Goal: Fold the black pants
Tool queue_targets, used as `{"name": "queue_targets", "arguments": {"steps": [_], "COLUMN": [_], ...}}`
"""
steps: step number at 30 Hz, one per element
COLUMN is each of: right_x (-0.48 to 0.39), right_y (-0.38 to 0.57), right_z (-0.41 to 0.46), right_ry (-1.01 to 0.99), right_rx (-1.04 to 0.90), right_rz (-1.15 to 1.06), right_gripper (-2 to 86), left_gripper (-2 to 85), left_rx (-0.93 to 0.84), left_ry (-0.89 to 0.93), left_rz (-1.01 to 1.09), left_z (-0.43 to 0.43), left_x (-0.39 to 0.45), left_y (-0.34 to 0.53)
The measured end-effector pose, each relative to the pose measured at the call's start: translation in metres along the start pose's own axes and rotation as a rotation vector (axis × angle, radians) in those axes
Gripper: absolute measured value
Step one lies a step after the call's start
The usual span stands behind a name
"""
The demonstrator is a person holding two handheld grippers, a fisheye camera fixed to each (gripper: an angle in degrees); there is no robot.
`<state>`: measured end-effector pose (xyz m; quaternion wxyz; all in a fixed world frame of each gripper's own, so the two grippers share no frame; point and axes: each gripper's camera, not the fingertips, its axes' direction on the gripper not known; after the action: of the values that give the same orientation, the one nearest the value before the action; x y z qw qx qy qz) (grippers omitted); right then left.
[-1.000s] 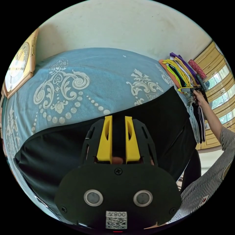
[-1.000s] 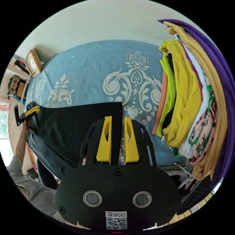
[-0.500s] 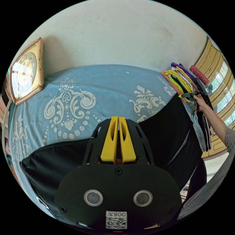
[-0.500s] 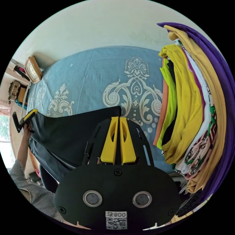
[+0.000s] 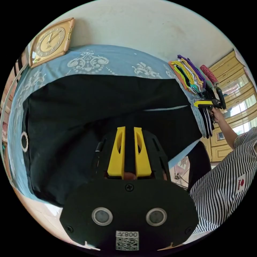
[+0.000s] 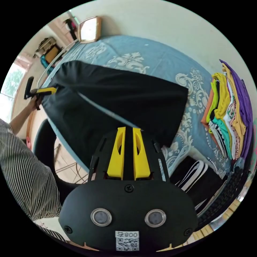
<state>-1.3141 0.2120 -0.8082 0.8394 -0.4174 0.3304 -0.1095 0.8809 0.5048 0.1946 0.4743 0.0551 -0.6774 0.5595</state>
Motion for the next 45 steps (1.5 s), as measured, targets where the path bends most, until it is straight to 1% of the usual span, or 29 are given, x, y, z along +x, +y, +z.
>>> {"name": "queue_targets", "arguments": {"steps": [1,3,4,6,9,12,13,15,17,19,24,26,29,31,34,37,40,43,45], "right_x": [-0.022,-0.101,-0.117,-0.173,-0.209,-0.225,-0.228,-0.245,-0.259,-0.269,-0.276,-0.282,-0.287,-0.287,-0.282,-0.289,-0.314,-0.339,-0.349], "right_y": [0.008,0.037,0.044,0.063,0.073,0.071,0.069,0.063,0.061,0.059,0.052,0.055,0.053,0.048,0.037,0.004,-0.059,-0.134,-0.201], "right_z": [0.002,0.011,0.013,0.023,0.038,0.039,0.038,0.032,0.032,0.028,-0.003,-0.009,0.004,-0.002,-0.028,-0.062,-0.077,-0.079,-0.080], "right_ry": [0.010,0.090,0.119,0.195,0.261,0.264,0.262,0.262,0.319,0.334,0.214,0.209,0.256,0.230,0.169,0.121,0.112,0.109,0.101], "right_rx": [-0.021,-0.102,-0.118,-0.170,-0.228,-0.197,-0.196,-0.200,-0.205,-0.202,-0.190,-0.182,-0.231,-0.229,-0.177,-0.051,0.056,0.137,0.192], "right_rz": [-0.030,-0.168,-0.194,-0.304,-0.338,-0.300,-0.294,-0.292,-0.324,-0.330,-0.260,-0.260,-0.247,-0.225,-0.164,-0.161,-0.235,-0.309,-0.342], "right_gripper": [6.0,7.1,7.3,8.0,7.9,6.0,5.3,2.8,1.6,1.0,0.3,0.2,0.2,0.3,0.5,1.6,2.9,3.5,4.2], "left_gripper": [6.9,7.3,7.6,7.8,7.6,5.3,3.7,1.7,0.8,0.4,0.0,0.0,0.1,0.3,1.0,2.0,2.6,3.1,3.5], "left_rx": [-0.027,-0.038,-0.047,-0.082,-0.130,-0.186,-0.179,-0.189,-0.190,-0.193,-0.165,-0.172,-0.219,-0.142,-0.034,0.048,0.102,0.153,0.179], "left_ry": [-0.004,0.016,0.032,0.022,-0.034,-0.148,-0.150,-0.123,-0.122,-0.104,-0.049,-0.060,-0.062,-0.018,0.004,-0.009,-0.016,-0.024,-0.036], "left_rz": [-0.045,-0.099,-0.115,-0.109,-0.074,-0.028,-0.015,-0.044,-0.059,-0.080,-0.113,-0.113,-0.157,-0.205,-0.194,-0.162,-0.178,-0.212,-0.216], "left_z": [-0.004,-0.010,-0.012,-0.010,0.002,0.021,0.022,0.025,0.026,0.026,0.019,0.021,0.038,0.032,0.014,0.003,0.002,0.003,0.003], "left_x": [-0.002,-0.005,-0.005,-0.002,0.004,0.009,0.010,0.007,0.004,-0.001,-0.007,-0.008,-0.020,-0.028,-0.032,-0.040,-0.060,-0.083,-0.095], "left_y": [0.023,0.054,0.069,0.086,0.096,0.098,0.097,0.094,0.095,0.099,0.116,0.124,0.137,0.143,0.139,0.120,0.089,0.055,0.034]}}
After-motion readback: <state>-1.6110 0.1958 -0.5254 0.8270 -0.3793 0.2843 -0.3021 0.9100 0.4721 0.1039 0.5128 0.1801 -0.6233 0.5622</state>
